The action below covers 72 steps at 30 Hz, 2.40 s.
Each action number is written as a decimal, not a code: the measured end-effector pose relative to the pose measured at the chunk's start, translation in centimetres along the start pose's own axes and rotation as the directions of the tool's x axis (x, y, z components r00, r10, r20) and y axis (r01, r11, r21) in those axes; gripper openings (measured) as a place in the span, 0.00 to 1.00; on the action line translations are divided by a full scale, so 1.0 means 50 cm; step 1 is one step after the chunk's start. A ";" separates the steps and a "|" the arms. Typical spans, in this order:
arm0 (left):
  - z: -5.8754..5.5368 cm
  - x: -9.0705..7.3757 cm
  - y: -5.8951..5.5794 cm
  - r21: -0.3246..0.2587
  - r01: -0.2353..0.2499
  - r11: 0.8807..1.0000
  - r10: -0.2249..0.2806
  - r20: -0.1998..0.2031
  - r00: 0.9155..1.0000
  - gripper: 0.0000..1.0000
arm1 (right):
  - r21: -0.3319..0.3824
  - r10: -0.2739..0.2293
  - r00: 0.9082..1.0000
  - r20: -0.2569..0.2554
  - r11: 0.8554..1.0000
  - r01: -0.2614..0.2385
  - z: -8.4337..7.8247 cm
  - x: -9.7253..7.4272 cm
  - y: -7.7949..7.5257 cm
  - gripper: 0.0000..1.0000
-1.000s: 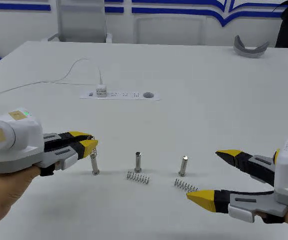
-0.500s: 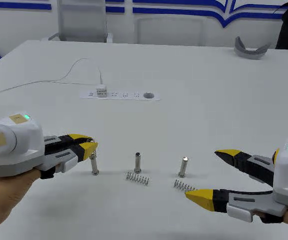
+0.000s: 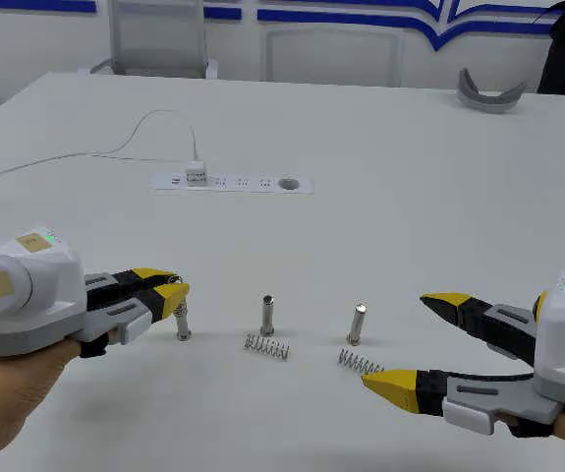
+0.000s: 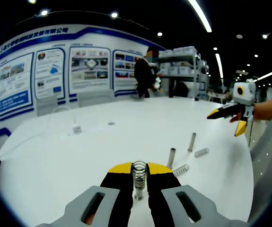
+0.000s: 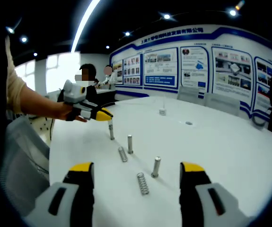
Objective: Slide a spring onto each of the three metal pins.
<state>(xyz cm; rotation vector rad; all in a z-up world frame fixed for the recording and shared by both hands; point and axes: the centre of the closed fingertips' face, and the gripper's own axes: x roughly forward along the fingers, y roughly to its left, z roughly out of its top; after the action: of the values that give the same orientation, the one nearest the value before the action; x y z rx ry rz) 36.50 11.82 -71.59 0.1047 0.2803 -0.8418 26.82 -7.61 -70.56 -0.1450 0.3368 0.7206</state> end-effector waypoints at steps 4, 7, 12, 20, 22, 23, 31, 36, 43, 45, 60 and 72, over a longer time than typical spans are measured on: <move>-0.010 0.003 -0.004 0.003 0.002 1.000 -0.002 -0.003 1.000 0.09 | 0.004 0.000 1.000 -0.003 1.000 0.000 -0.003 0.002 0.001 0.75; -0.015 0.004 -0.005 -0.001 0.004 1.000 -0.004 0.000 1.000 0.10 | 0.006 0.001 1.000 -0.004 1.000 -0.001 -0.004 0.002 0.001 0.75; -0.025 0.009 -0.006 -0.001 0.004 1.000 -0.004 -0.002 1.000 0.10 | 0.008 0.002 1.000 -0.007 1.000 -0.002 -0.007 0.003 0.002 0.75; -0.041 0.015 -0.006 0.002 0.005 1.000 -0.005 -0.009 1.000 0.10 | 0.013 0.005 1.000 -0.010 1.000 -0.005 -0.009 0.005 0.004 0.75; -0.045 0.017 -0.007 0.001 0.004 1.000 -0.004 -0.012 1.000 0.10 | 0.012 0.006 1.000 -0.013 1.000 -0.006 -0.010 0.007 0.005 0.75; -0.049 0.018 -0.007 0.001 0.004 1.000 -0.004 -0.015 1.000 0.10 | 0.014 0.008 1.000 -0.014 1.000 -0.008 -0.010 0.008 0.006 0.75; -0.062 0.021 -0.006 0.000 0.000 1.000 0.000 -0.021 1.000 0.10 | 0.014 0.018 1.000 -0.016 1.000 -0.018 -0.010 0.016 0.011 0.75; -0.067 0.021 -0.006 0.008 0.001 1.000 0.000 -0.021 1.000 0.10 | 0.016 0.024 0.999 -0.020 1.000 -0.024 -0.012 0.019 0.015 0.75; -0.068 0.017 -0.006 0.047 0.007 0.999 -0.006 -0.035 0.999 0.10 | 0.009 0.045 0.999 -0.028 0.999 -0.045 -0.012 0.031 0.027 0.74; -0.068 0.015 -0.004 0.055 0.004 0.999 -0.002 -0.037 0.999 0.10 | 0.006 0.052 0.998 -0.026 0.999 -0.052 -0.009 0.035 0.031 0.74; -0.077 0.021 -0.006 0.038 0.009 0.999 -0.007 -0.052 0.999 0.13 | 0.008 0.063 0.997 -0.033 0.998 -0.063 -0.014 0.038 0.037 0.74; -0.060 0.002 -0.002 0.021 -0.002 1.000 0.003 -0.035 0.999 0.30 | -0.002 0.073 0.997 -0.029 0.997 -0.073 -0.008 0.042 0.040 0.74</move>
<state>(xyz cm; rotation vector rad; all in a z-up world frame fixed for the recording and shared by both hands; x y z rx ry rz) 35.86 12.29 -74.51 0.1399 0.3046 -0.8411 26.84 -4.90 -71.69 -0.1468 0.3705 0.7919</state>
